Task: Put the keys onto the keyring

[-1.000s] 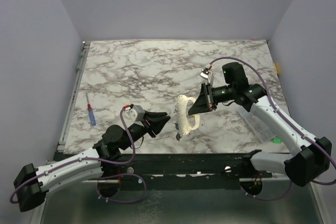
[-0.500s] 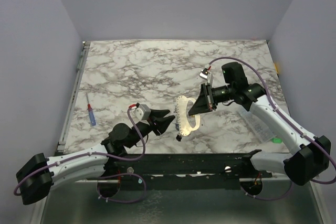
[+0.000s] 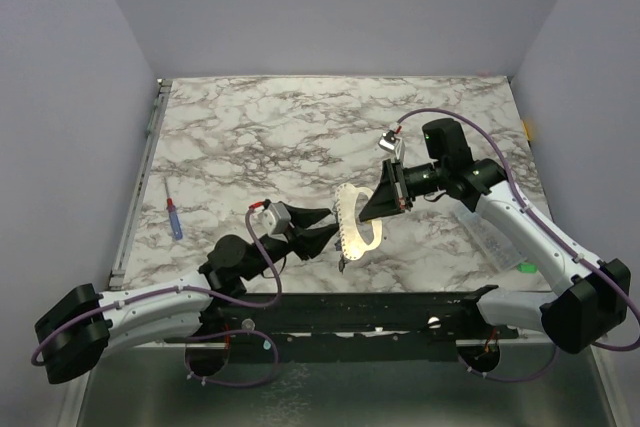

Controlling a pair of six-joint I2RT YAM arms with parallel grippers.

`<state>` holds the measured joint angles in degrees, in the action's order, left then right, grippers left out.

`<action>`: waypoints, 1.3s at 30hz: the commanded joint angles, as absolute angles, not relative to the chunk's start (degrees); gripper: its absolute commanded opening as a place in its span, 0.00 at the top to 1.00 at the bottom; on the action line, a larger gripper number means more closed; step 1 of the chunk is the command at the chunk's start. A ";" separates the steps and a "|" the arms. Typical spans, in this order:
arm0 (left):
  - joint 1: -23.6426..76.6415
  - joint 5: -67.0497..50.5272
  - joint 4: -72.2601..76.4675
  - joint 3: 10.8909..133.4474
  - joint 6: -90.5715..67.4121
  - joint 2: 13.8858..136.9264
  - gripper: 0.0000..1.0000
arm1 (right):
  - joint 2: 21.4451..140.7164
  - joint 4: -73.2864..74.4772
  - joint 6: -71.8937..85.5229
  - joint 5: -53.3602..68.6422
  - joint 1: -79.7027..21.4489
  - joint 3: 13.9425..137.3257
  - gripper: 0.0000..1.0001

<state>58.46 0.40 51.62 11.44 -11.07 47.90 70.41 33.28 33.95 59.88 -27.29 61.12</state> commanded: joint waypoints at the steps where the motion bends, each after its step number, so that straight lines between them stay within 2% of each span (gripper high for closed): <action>1: 58.45 -3.68 54.49 11.25 -9.04 48.59 0.53 | 69.15 33.67 33.92 62.66 -27.29 62.59 0.99; 10: 58.45 -3.02 55.46 11.72 -6.68 49.61 0.56 | 68.92 33.66 33.86 62.97 -27.29 62.45 0.99; 17: 58.50 -3.36 55.63 12.39 -6.54 50.91 0.73 | 68.81 33.23 34.15 62.90 -27.31 62.31 0.99; 19: 58.45 -3.42 55.72 12.31 -6.77 50.82 0.75 | 68.76 33.22 34.19 62.79 -27.33 62.23 0.99; 29: 58.45 -4.28 55.98 12.61 -7.11 50.51 0.75 | 68.77 32.79 34.40 63.04 -27.30 61.88 0.99; 39: 58.62 -4.81 55.98 13.49 -7.07 50.87 0.71 | 68.79 32.43 34.72 63.11 -27.29 61.45 0.99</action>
